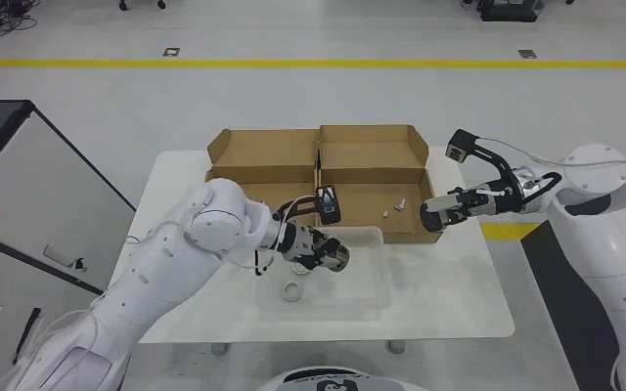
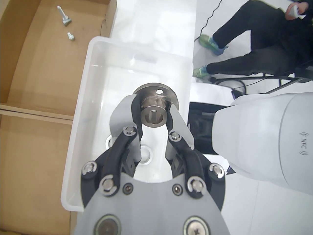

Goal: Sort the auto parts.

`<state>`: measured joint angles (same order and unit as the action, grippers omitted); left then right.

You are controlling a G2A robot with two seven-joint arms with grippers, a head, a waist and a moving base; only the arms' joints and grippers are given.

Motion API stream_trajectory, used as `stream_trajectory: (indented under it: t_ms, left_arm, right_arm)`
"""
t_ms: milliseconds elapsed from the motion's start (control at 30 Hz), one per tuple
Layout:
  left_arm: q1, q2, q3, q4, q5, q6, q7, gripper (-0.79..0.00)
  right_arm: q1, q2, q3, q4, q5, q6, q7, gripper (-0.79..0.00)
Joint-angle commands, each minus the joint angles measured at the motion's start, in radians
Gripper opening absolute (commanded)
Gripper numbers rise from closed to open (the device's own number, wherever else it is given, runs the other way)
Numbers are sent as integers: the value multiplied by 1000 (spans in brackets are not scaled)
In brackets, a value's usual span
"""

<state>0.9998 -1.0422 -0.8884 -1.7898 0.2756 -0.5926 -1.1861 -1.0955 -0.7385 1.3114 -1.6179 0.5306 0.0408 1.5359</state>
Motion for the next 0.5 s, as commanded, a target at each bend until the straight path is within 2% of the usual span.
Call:
stream_trajectory:
  t_ms: [0,200,467]
  left_arm:
    - [11,4,-24,14,-71,-51,41,-785]
    - [17,17,-65,46,-233,-187,146,-785]
    - [12,54,-46,71,-412,-392,350,-785]
  right_arm:
    - [0,0,0,0,0,0,0,0]
    - [0,0,0,0,0,0,0,0]
    - [0,0,0,0,0,0,0,0]
